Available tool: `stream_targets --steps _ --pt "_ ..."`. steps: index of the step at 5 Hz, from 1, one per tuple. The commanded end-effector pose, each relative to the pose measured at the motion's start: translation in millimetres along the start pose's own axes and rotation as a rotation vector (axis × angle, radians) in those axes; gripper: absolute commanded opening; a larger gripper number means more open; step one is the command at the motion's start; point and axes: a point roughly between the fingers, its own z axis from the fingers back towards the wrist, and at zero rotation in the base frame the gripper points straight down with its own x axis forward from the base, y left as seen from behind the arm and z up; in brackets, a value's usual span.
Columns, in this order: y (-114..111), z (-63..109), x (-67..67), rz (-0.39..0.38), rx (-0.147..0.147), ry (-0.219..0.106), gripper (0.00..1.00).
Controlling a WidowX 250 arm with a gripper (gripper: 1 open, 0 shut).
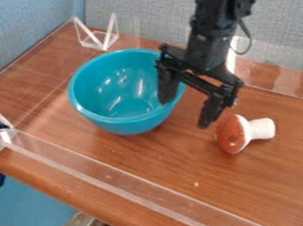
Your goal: Remove the mushroom from inside the blue bowl and put it on the table
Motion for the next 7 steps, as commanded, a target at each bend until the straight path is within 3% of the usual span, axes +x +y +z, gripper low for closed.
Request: stream_targets --steps 1,4,7 --pt "23 24.0 -3.8 0.043 0.005 -0.083 1.00" --pt "65 0.4 -11.6 0.087 0.031 -0.116 1.00" --pt "75 -27.6 -6.0 0.097 0.028 -0.107 1.00"
